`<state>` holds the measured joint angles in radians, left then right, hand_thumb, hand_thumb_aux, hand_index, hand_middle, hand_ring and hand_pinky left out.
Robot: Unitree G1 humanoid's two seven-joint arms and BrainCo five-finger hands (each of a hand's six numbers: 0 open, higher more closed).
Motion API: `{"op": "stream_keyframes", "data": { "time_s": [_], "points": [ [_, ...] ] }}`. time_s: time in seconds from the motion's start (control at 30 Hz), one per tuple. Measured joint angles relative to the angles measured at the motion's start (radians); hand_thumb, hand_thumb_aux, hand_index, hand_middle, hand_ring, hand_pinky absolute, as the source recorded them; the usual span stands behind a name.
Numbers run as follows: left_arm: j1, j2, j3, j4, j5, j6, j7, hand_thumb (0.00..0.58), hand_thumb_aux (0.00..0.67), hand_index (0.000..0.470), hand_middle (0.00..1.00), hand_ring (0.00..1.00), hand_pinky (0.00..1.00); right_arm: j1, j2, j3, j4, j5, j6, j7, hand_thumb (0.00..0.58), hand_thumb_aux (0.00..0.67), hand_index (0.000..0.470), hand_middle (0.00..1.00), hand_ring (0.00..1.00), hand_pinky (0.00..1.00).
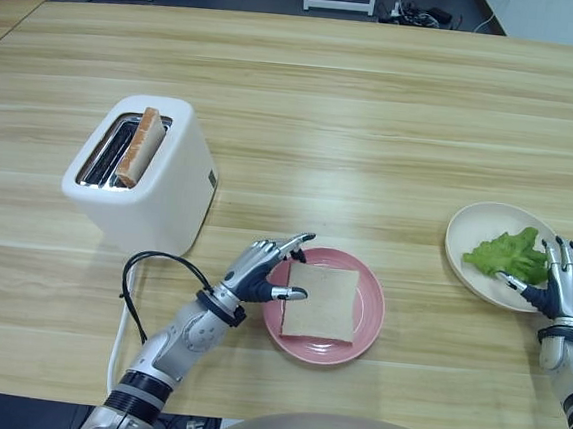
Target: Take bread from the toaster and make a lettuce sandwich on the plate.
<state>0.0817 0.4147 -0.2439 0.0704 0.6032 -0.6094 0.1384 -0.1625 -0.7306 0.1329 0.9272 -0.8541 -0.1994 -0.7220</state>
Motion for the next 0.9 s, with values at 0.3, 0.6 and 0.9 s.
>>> {"op": "stream_keyframes", "data": {
  "time_s": [0.3,0.6,0.9],
  "points": [
    [0.01,0.002,0.059,-0.052,-0.013,-0.014,0.008,0.0,0.0,0.0,0.0,0.0,0.0,-0.01,-0.027,0.041,-0.011,0.03,0.001,-0.032,0.58,0.67,0.47,0.02,0.02,0.02],
    [0.019,-0.008,0.142,-0.054,-0.03,-0.023,0.086,0.0,0.0,0.0,0.0,0.0,0.0,0.085,-0.033,0.048,-0.365,0.027,0.0,-0.11,0.58,0.67,0.47,0.02,0.02,0.02],
    [-0.011,-0.046,0.2,-0.065,-0.058,-0.07,0.159,0.0,0.0,0.0,0.0,0.0,0.0,0.114,0.148,0.266,-0.705,0.028,-0.334,0.034,0.58,0.67,0.47,0.0,0.0,0.0]
  ]
}}
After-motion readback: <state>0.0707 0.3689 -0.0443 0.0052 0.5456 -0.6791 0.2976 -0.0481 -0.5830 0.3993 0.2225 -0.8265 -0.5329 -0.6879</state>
